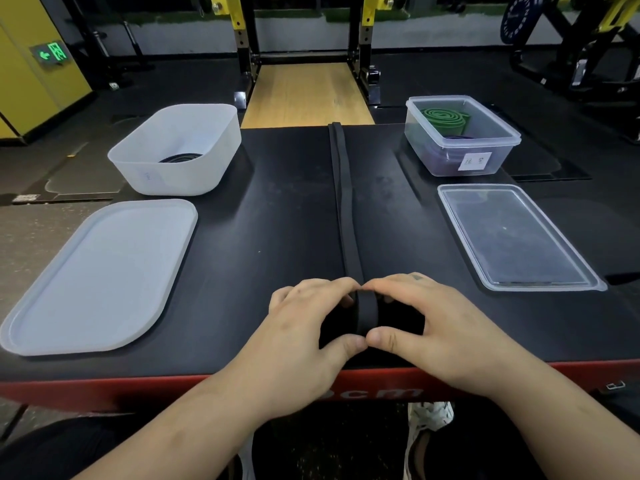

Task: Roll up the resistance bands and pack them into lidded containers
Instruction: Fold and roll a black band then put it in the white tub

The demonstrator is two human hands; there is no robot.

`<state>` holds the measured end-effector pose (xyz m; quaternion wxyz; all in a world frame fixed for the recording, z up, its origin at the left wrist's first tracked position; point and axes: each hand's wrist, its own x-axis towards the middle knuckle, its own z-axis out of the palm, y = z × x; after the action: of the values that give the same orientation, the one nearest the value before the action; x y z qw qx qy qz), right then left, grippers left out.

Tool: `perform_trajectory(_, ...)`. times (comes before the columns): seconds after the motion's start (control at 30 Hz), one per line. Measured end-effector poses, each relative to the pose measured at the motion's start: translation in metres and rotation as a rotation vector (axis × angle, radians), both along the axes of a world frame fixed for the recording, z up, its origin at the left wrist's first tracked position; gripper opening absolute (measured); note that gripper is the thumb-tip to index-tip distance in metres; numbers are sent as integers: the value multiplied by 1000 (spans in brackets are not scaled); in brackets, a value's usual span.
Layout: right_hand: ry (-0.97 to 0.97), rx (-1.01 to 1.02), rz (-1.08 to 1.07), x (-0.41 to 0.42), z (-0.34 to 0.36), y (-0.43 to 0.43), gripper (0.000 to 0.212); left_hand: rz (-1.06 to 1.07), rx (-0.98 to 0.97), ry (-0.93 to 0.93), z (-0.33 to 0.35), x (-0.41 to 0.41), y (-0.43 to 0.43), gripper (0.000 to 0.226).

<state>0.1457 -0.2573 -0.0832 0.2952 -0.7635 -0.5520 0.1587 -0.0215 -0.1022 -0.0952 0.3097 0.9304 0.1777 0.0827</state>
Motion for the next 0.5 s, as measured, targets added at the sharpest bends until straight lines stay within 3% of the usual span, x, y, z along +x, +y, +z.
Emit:
perform_trajectory(0.4,52,-6,-18,2,-1,3,36,28,-32,23,6,5,2,51)
perform_trajectory(0.5,85,17,-51,-1,1,2,48,51,-2,48,5,10,6,52)
